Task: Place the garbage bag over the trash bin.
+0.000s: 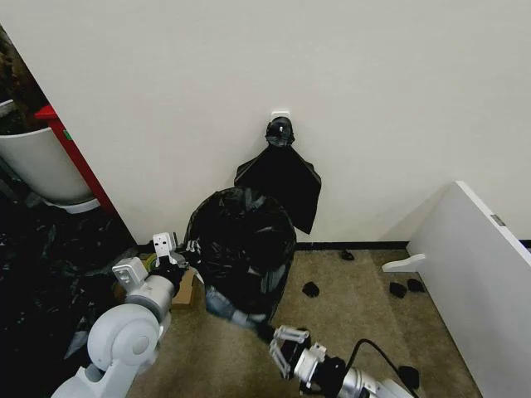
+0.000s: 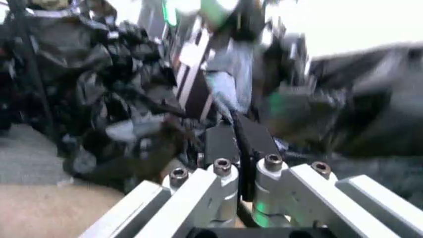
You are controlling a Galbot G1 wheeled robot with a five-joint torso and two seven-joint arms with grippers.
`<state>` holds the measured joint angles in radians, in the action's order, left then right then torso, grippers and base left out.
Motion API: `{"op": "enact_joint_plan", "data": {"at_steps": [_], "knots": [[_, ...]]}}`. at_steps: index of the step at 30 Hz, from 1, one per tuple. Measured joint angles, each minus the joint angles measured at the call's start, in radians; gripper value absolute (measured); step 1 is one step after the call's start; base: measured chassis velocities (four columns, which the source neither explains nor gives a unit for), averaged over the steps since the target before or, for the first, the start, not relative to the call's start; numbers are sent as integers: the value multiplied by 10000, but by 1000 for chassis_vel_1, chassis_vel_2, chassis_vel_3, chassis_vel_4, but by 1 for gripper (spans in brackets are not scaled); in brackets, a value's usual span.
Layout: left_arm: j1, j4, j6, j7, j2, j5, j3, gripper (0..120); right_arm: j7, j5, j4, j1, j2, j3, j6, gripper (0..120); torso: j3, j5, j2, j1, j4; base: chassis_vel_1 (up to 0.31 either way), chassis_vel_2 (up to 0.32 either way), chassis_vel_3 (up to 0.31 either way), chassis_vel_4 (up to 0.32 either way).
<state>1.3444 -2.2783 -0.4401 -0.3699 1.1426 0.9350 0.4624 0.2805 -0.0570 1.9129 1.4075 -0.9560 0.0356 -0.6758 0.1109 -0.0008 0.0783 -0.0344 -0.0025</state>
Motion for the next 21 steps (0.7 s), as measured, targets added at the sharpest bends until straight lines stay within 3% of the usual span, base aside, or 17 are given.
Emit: {"op": "enact_joint_plan", "data": {"at_steps": [4, 11, 14, 17, 18, 20, 21], "knots": [[8, -224, -215, -194, 15, 494, 15, 0, 100, -93, -681, -233, -330, -69, -117, 0, 0, 4, 0, 0, 1, 0, 0, 0, 0], [84, -805, -1154, -720, -38, 1621, 317, 0, -2869, -3669, -2442, -957, -1077, -994, -22, 0, 0, 1, 0, 0, 2, 0, 0, 0, 0], [98, -886, -1226, -782, -47, 1676, 391, 0, -3696, -4221, -2684, -990, -1074, -1164, 83, 0, 0, 2, 0, 0, 0, 0, 0, 0, 0], [87, -865, -985, -722, -77, 1528, 480, 0, -4109, -3730, -2689, -775, -705, -1072, -174, 7, 0, 3, 0, 0, 1, 0, 0, 0, 0], [85, -774, -730, -616, -96, 1321, 487, 0, -3398, -2624, -2629, -645, -453, -1038, -755, 11, 0, 1, 0, 0, -1, 0, 0, 0, 0], [85, -723, -579, -553, -105, 1204, 490, 0, -2922, -2090, -2607, -577, -328, -1042, -1026, 16, 0, 3, 0, 0, -1, 0, 0, 0, 0], [86, -654, -356, -472, -110, 1059, 491, 0, -2086, -1338, -2565, -459, -127, -1110, -1322, 19, 0, 6, 0, 0, 0, 0, 0, 0, 0]]}}
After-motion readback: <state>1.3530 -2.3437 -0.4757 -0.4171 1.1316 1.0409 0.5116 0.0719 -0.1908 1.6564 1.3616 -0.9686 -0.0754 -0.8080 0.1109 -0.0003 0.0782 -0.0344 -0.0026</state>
